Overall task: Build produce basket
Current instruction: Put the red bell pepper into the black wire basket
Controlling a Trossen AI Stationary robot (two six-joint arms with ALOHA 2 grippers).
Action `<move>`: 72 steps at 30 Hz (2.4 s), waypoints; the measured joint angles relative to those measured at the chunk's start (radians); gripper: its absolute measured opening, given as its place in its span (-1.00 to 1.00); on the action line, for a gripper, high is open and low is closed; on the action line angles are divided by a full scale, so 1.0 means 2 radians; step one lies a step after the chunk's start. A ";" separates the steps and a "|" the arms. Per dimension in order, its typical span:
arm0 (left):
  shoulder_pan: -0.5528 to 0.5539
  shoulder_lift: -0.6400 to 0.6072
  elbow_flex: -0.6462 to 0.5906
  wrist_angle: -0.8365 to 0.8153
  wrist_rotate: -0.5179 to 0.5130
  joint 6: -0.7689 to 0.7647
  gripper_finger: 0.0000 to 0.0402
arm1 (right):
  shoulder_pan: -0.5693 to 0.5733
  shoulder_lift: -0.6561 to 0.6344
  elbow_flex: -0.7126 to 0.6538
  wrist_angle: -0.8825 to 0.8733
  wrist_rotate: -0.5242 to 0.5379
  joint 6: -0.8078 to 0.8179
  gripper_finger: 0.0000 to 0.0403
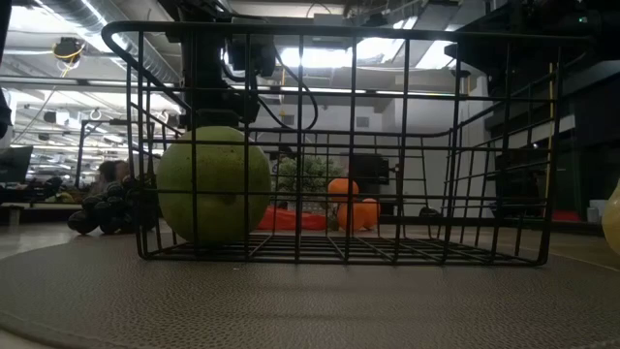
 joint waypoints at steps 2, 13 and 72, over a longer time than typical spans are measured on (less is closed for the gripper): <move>0.000 0.000 0.000 0.000 -0.002 0.000 -0.73 | 0.000 0.000 0.000 0.000 0.000 0.000 -0.52; 0.000 -0.003 0.001 0.001 -0.030 0.002 -0.97 | 0.000 0.000 0.000 -0.002 0.000 0.002 -0.52; -0.218 0.059 0.300 0.020 0.071 0.149 -0.99 | 0.000 0.005 0.000 0.010 0.000 0.050 -0.52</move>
